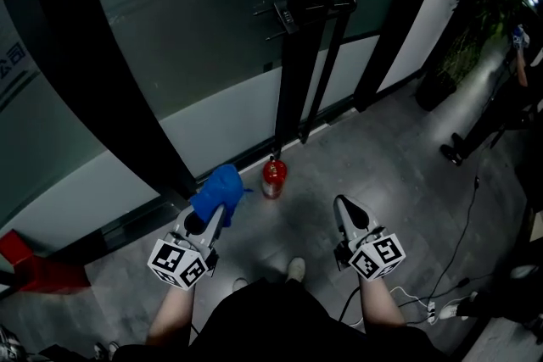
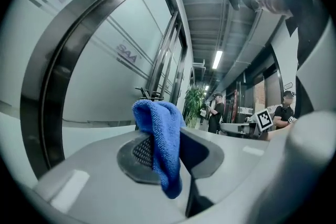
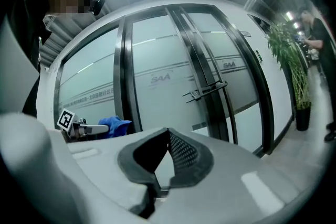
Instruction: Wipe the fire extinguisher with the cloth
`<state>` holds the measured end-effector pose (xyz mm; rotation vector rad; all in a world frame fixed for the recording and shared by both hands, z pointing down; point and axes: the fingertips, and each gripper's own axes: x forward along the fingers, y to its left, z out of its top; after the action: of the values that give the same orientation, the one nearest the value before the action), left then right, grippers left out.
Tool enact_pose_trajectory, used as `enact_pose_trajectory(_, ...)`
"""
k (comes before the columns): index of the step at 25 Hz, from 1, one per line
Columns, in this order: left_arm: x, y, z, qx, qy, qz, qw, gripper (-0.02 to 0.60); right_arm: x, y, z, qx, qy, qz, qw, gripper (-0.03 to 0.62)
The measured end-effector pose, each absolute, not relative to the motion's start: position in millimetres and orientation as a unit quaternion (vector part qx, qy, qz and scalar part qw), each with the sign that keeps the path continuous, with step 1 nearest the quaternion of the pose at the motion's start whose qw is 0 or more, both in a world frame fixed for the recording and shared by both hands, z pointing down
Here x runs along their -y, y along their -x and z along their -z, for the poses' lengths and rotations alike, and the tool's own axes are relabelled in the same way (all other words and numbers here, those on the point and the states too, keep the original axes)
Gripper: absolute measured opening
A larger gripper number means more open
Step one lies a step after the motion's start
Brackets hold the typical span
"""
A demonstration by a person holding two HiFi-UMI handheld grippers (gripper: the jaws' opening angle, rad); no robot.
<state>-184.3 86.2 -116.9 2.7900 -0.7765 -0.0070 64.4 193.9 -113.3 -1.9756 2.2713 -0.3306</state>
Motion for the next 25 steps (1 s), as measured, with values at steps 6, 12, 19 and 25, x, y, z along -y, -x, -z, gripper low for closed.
enact_pose_trajectory(6, -84, 206, 118, 0.274, -0.954, 0.013, 0.12, 0.078, -201, -43, 112, -0.754, 0.649, 0.097, 0.04, 0.003)
enact_pose_trajectory(12, -87, 215, 105, 0.286, -0.951, 0.005, 0.119, 0.078, -197, -44, 100, -0.758, 0.643, 0.109, 0.026, 0.003)
enact_pose_trajectory(19, -82, 216, 111, 0.3, -0.946, 0.016, 0.123, 0.08, -189, -47, 109, -0.767, 0.635, 0.093, 0.021, 0.003)
enact_pose_trajectory(25, -83, 206, 108, 0.295, -0.947, 0.015, 0.128, 0.08, -186, -55, 110, -0.768, 0.633, 0.097, 0.023, 0.003)
